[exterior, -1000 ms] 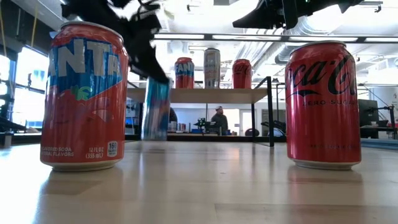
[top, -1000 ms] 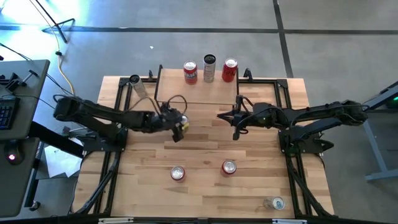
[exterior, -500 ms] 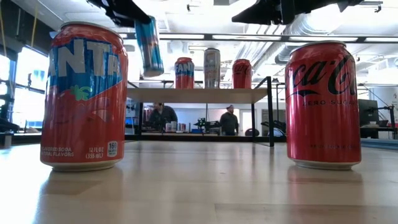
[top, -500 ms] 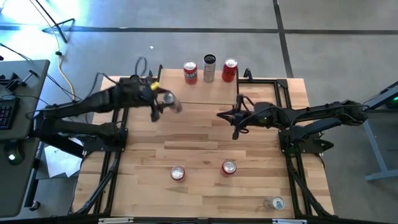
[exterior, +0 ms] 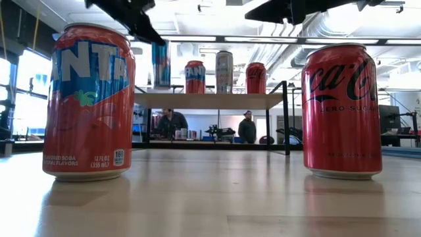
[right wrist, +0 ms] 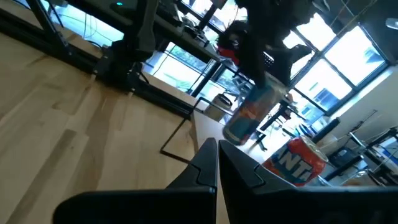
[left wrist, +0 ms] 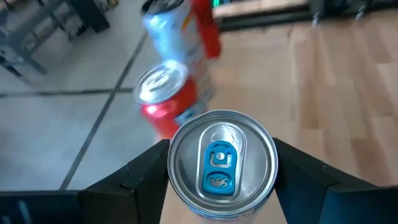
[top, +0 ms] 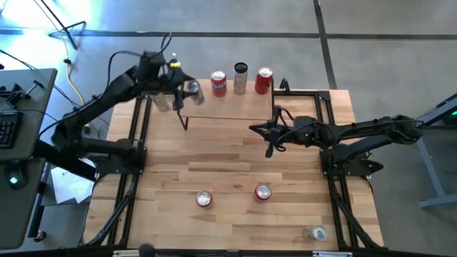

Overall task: Place canned beverage on shelf
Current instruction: Put the left blue soda can on the shelf, then put the blue soda can on the shelf aligned with the other blue soda can

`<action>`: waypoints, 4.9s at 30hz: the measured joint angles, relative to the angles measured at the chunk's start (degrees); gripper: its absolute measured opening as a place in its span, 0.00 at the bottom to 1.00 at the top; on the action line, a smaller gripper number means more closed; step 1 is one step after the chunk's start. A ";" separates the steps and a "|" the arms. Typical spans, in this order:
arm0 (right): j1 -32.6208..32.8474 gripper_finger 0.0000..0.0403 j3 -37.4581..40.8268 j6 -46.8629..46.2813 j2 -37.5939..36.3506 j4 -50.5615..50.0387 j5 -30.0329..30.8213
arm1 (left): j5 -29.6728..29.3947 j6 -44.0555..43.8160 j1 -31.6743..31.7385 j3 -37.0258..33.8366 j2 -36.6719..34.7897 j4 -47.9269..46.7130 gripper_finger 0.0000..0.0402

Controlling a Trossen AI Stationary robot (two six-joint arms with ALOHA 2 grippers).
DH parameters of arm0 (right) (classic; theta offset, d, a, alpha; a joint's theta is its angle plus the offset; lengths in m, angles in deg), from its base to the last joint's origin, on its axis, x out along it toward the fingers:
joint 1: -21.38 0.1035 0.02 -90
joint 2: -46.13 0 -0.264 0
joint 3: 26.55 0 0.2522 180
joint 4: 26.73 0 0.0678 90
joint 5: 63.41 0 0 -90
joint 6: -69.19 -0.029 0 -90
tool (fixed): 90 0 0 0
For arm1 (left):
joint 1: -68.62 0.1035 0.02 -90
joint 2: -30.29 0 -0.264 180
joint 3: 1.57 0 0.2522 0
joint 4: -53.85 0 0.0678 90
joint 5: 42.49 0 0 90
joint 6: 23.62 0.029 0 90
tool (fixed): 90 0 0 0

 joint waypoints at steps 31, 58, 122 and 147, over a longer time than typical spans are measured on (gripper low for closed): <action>0.00 0.00 0.00 1.97 0.00 1.19 1.58 | 9.28 5.60 11.15 8.60 13.92 -2.35 0.71; 0.00 0.00 0.00 4.33 0.00 2.80 1.50 | 5.91 -3.12 11.22 7.28 1.17 0.80 0.67; 8.93 0.23 -0.02 -31.29 19.71 22.82 7.03 | 6.13 -18.17 -9.60 -50.85 -30.45 53.78 0.00; 13.41 0.31 -23.12 -55.25 16.65 -41.98 5.58 | 6.58 -18.57 -9.66 -50.85 -30.44 49.66 0.00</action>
